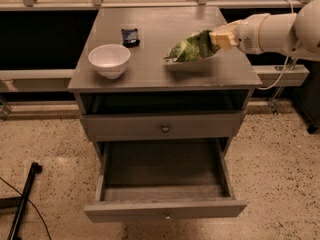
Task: Place green jalapeno chip bag into middle drawer
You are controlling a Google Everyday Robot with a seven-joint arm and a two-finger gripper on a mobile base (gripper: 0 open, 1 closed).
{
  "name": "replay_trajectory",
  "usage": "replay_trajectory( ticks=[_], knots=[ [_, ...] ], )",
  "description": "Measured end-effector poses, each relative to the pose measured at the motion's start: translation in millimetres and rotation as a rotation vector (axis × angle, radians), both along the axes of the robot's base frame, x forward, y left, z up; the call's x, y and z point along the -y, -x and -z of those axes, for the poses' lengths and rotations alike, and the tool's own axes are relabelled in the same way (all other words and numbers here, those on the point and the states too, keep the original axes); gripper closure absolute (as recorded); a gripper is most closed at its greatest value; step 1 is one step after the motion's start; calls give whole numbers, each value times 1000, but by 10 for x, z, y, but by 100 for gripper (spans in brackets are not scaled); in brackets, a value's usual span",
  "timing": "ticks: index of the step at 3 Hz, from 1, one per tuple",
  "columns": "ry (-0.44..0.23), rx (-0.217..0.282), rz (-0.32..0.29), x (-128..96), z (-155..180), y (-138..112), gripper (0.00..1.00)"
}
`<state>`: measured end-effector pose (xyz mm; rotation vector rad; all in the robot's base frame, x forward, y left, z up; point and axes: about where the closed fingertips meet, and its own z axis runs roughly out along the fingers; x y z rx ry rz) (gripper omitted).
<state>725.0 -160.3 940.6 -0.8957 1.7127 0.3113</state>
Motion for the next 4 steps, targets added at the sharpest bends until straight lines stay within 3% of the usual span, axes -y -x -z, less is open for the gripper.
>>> replay_trajectory(
  ticks=[1, 2, 3, 4],
  knots=[
    [41, 41, -92, -120, -36, 657, 100],
    [60, 30, -98, -182, 280, 1365, 100],
    [61, -29, -42, -151, 725, 1706, 100],
    [34, -102, 55, -77, 1452, 1788, 100]
  ],
)
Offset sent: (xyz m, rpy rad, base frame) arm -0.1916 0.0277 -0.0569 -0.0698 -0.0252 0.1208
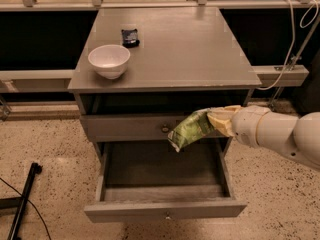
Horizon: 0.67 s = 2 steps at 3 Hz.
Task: Place green jalapeno chip bag into middle drawer
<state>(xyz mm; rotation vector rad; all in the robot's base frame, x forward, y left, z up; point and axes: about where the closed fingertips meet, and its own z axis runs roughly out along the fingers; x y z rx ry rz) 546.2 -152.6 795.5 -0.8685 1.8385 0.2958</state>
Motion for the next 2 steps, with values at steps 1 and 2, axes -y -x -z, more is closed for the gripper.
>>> replay_trajectory(
  ticks=[1, 2],
  knots=[
    [2, 9, -2, -7, -50, -19, 100],
    [6, 16, 38, 48, 109, -88, 100]
  ],
)
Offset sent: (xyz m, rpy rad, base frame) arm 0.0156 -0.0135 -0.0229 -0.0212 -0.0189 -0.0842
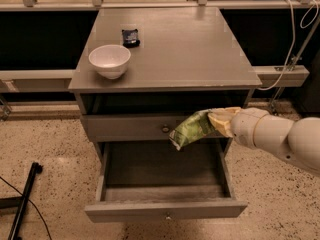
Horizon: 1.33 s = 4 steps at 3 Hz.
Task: Place green jalapeno chip bag into middle drawer
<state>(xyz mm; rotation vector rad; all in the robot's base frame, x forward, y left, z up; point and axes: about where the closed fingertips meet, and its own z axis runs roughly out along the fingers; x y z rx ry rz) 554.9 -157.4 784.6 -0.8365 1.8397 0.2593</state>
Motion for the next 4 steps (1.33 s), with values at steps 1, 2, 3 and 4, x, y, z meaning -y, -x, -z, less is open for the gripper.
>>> replay_trajectory(
  ticks=[1, 2, 3, 4],
  knots=[
    [-50, 59, 48, 243, 372, -113, 100],
    [-102, 0, 37, 405, 1266, -88, 100],
    [-125, -59, 30, 562, 1920, 63, 100],
    [-146, -131, 31, 585, 2338, 331, 97]
  ],
)
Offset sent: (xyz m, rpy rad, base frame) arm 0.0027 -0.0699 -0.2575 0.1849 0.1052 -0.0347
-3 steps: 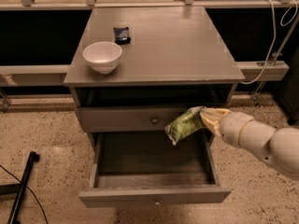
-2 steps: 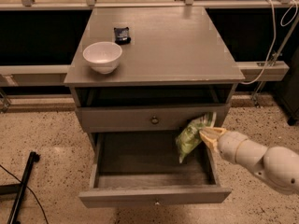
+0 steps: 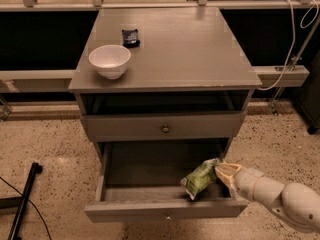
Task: Place green jalapeno chip bag into middle drawer
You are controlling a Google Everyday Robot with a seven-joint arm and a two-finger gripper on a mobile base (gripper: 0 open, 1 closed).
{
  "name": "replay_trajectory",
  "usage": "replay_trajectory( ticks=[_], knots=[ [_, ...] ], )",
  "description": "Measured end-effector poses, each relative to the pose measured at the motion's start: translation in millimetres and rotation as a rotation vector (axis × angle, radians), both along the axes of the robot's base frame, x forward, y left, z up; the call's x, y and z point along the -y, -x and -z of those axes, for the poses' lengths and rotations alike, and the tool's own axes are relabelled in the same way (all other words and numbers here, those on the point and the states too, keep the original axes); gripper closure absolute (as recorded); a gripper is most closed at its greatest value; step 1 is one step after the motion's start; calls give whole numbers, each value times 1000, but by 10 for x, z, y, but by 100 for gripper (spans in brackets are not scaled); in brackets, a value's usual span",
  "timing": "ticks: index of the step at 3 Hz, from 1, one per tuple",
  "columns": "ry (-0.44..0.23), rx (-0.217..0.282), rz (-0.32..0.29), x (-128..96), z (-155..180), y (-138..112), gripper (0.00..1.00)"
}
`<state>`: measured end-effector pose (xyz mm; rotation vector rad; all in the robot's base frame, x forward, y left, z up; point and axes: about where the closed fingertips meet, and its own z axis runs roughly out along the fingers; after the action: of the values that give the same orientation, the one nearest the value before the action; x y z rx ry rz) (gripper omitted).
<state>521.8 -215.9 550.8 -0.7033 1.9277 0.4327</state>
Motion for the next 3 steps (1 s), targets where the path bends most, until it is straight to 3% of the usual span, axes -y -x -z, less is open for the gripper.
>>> replay_trajectory(
  ticks=[3],
  knots=[
    [0, 0, 0, -1, 0, 0, 27]
  ],
)
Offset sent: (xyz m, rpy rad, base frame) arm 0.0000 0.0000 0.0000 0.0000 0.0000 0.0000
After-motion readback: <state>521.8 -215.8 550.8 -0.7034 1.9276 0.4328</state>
